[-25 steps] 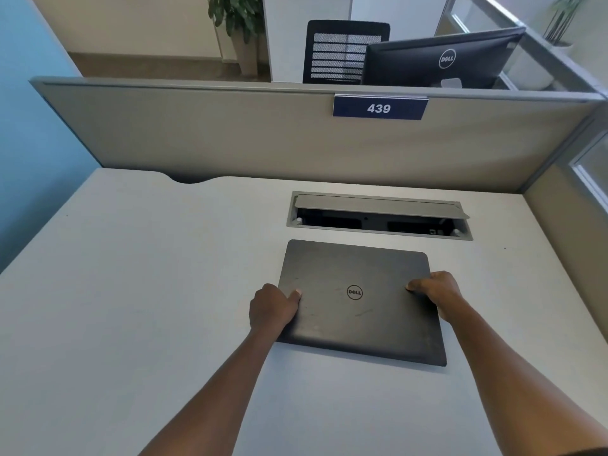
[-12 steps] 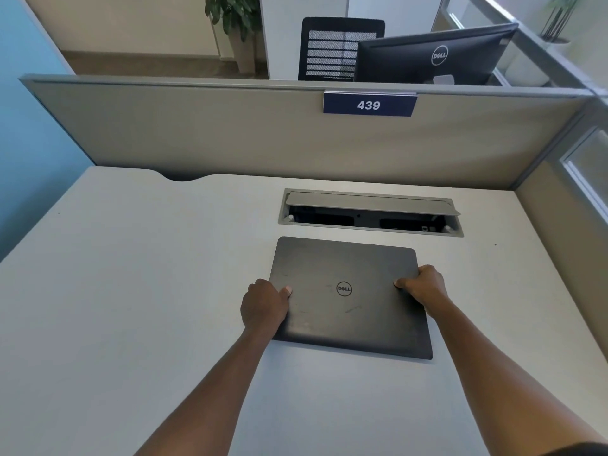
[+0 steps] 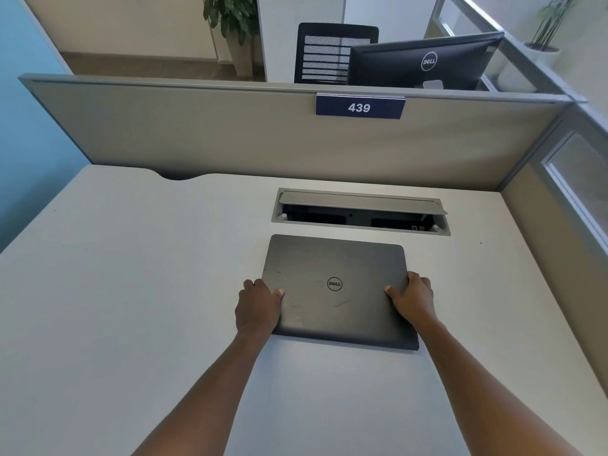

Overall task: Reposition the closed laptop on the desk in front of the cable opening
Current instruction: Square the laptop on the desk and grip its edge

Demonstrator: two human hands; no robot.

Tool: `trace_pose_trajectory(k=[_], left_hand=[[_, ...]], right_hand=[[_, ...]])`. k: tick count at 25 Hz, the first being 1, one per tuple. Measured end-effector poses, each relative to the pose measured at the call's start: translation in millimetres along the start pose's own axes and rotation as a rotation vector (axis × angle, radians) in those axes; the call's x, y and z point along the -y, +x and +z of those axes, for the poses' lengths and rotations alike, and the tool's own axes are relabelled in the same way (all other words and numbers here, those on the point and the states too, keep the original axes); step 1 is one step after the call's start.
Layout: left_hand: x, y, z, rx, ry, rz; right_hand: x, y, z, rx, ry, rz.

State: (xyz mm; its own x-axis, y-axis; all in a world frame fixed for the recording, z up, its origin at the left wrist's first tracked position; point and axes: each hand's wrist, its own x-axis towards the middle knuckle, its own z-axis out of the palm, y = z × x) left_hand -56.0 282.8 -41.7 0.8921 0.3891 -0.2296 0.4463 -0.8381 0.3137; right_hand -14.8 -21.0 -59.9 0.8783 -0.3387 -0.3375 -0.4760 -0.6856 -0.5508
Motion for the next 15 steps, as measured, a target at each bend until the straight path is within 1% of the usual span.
trace_pose_trajectory(k=[6,10,15], left_hand=[[15.8,-16.5,7.2,0.069,0.034,0.139],[34.2,-26.1,5.9,0.140,0.050,0.251],[36.9,-27.5,1.4,0.177,0.042,0.278]], right_hand=[[-9.6,-49.3,18.9,-0.060,-0.100,-0.092],[-27.7,-75.8,36.5,-0.096,-0.273,-0.206],[-32.6,-78.3,35.7,-0.101,-0.340,-0.246]])
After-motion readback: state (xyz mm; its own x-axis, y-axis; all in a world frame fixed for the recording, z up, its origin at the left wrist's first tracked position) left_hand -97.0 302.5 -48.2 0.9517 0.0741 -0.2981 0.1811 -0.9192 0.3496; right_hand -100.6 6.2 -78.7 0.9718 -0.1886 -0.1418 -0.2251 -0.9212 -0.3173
